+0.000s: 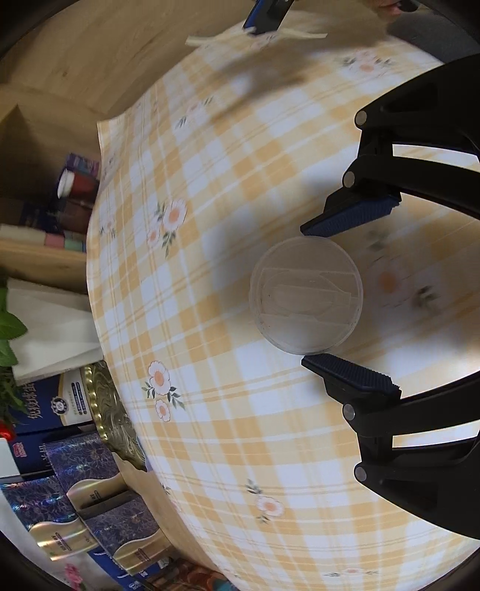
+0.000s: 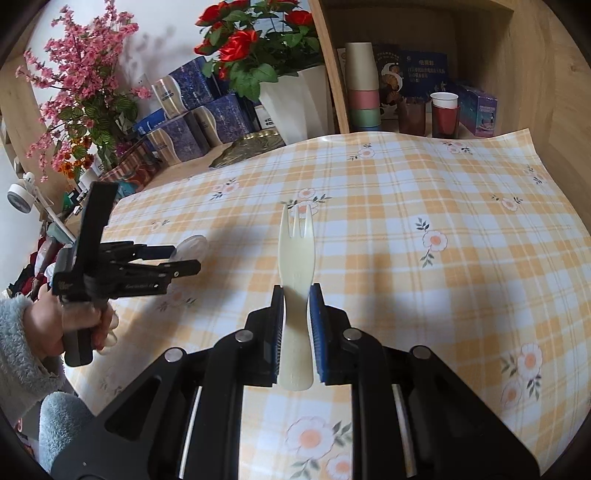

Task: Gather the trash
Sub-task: 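Carry the clear lid and white fork over the bin with both tools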

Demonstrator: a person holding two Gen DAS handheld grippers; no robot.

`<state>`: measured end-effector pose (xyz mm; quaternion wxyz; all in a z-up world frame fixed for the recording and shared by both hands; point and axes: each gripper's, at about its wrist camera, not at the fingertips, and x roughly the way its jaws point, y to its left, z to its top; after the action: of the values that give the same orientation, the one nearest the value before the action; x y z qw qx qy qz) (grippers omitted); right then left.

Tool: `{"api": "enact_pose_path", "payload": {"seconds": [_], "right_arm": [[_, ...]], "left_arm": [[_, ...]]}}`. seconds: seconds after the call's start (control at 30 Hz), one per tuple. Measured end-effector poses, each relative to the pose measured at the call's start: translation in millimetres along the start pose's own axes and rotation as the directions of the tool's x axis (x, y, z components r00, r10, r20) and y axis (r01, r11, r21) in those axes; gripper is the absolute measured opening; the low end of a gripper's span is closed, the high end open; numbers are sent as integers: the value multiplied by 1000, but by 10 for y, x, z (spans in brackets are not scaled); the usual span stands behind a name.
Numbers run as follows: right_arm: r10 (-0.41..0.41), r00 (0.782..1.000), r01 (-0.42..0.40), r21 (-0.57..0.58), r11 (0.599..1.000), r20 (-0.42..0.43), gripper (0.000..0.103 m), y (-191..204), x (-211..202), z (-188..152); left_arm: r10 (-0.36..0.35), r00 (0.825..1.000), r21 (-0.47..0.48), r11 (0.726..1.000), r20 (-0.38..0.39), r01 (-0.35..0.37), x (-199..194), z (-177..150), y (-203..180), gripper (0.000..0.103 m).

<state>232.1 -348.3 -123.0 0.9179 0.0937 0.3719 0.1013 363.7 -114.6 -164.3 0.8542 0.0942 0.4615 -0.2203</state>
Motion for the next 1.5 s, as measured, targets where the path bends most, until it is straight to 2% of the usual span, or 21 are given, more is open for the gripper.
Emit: {"api": "enact_pose_path", "payload": {"seconds": [0.27, 0.57, 0.93, 1.13, 1.27, 1.5], "right_arm": [[18, 1000, -18, -1, 1000, 12, 18, 209, -285, -274], [40, 999, -40, -18, 999, 13, 18, 470, -585, -681], [75, 997, -75, -22, 997, 13, 18, 680, -880, -1092], [93, 996, -92, -27, 995, 4, 18, 757, -935, -1315], [103, 995, -103, -20, 994, -9, 18, 775, -928, -1426], [107, 993, -108, -15, 994, -41, 18, 799, -878, -1577]], "left_arm": [[-41, 997, 15, 999, 65, 40, -640, -499, -215, 63], [-89, 986, 21, 996, 143, 87, -1345, -1155, -427, 63], [-173, 973, 48, 985, 156, 167, -1744, -1939, -713, 63], [-222, 971, 113, 971, 88, 212, -1716, -2397, -947, 63], [-247, 969, 139, 960, 7, 243, -1583, -2675, -1064, 63], [-219, 970, 176, 956, -105, 235, -1265, -2941, -1153, 64]]}}
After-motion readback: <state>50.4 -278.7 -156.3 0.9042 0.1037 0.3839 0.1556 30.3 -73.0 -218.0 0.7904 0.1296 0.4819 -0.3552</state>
